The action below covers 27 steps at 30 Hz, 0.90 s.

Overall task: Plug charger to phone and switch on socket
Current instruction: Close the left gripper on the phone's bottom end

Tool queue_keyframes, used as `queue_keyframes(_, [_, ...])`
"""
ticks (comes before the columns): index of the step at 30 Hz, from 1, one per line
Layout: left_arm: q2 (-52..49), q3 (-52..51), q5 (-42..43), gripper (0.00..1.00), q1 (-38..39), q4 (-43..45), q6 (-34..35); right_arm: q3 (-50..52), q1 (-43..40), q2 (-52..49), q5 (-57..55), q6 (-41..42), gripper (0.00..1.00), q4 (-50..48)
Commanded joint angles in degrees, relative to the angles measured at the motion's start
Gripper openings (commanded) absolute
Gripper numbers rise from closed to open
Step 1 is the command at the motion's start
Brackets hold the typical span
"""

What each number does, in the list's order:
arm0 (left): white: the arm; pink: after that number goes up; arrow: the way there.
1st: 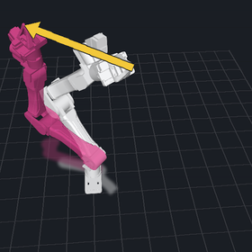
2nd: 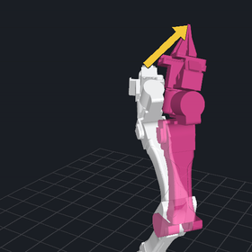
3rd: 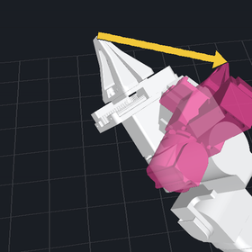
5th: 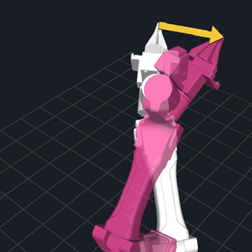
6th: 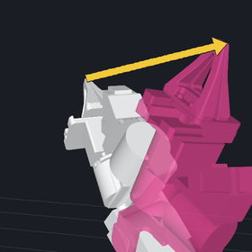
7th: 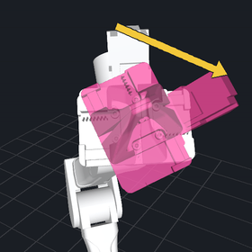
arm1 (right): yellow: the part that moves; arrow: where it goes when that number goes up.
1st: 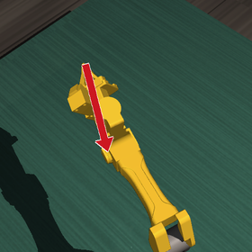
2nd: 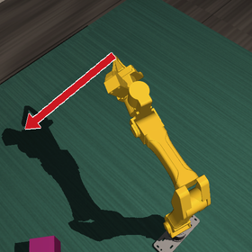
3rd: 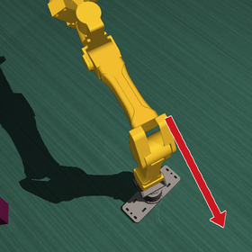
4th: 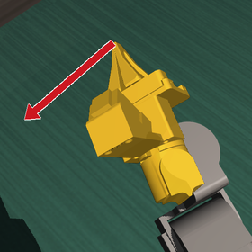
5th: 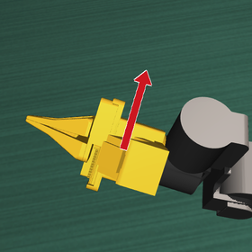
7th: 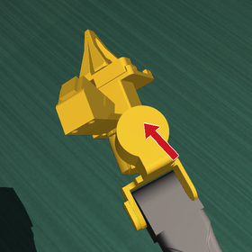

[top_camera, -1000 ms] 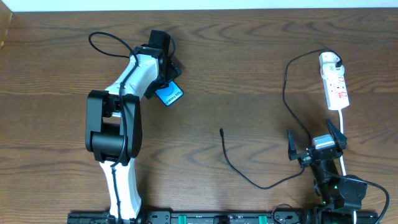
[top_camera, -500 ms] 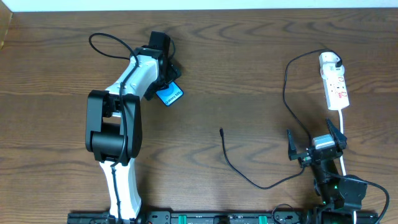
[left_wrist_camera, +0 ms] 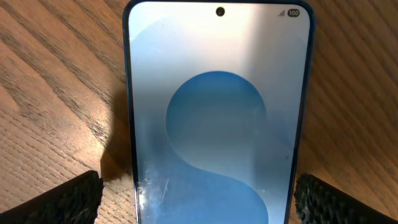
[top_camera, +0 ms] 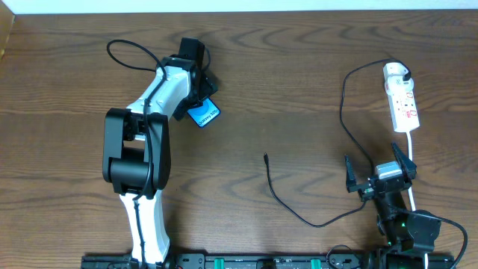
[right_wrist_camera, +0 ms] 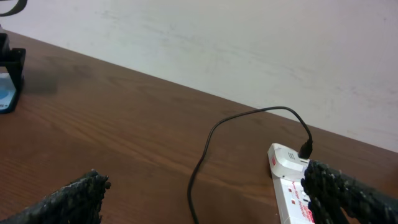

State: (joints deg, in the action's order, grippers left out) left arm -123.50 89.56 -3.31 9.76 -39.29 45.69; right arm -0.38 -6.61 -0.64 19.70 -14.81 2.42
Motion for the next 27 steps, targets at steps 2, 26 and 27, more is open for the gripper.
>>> queue_keyframes(2, [-0.85, -1.18, -0.09, 0.98, -0.02, 0.48, 1.20, 0.07, 0.28, 0.26, -0.04, -0.66, 0.99, 0.35])
queue_keyframes(26, [-0.85, -2.67, -0.11, 0.89, -0.02, 1.92, 1.81, 0.07, 0.28, 0.26, -0.04, -0.66, 0.99, 0.35])
queue_keyframes(27, [-0.85, -2.67, -0.09, 0.89, -0.02, 1.92, 1.81, 0.07, 0.28, 0.26, -0.04, -0.66, 0.99, 0.35])
